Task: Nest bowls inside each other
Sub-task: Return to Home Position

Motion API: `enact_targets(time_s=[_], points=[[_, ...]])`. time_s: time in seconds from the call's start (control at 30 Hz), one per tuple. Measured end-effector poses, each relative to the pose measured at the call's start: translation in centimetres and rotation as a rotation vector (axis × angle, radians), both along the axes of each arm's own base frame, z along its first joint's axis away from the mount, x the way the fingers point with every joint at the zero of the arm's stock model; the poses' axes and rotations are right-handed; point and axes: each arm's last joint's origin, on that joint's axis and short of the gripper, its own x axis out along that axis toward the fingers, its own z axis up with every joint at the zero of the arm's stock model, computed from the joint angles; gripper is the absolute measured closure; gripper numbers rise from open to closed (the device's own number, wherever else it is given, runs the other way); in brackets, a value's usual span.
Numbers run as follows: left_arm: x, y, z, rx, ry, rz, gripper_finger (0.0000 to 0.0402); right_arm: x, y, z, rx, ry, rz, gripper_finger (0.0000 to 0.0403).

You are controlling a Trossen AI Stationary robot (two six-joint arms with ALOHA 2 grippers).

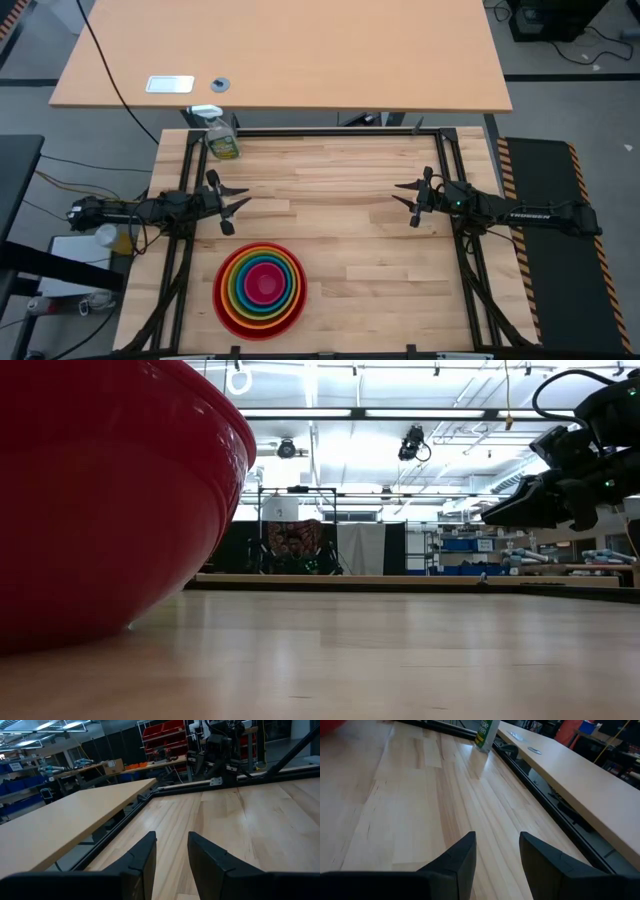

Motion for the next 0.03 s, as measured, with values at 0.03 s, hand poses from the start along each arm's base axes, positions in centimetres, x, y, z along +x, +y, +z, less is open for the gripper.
enact_targets(time_s=[0.03], points=[[0.0,0.0,0.0,0.0,0.0,0.0,0.0288,0.0,0.0,0.0,0.0,0.0,0.0,0.0245]])
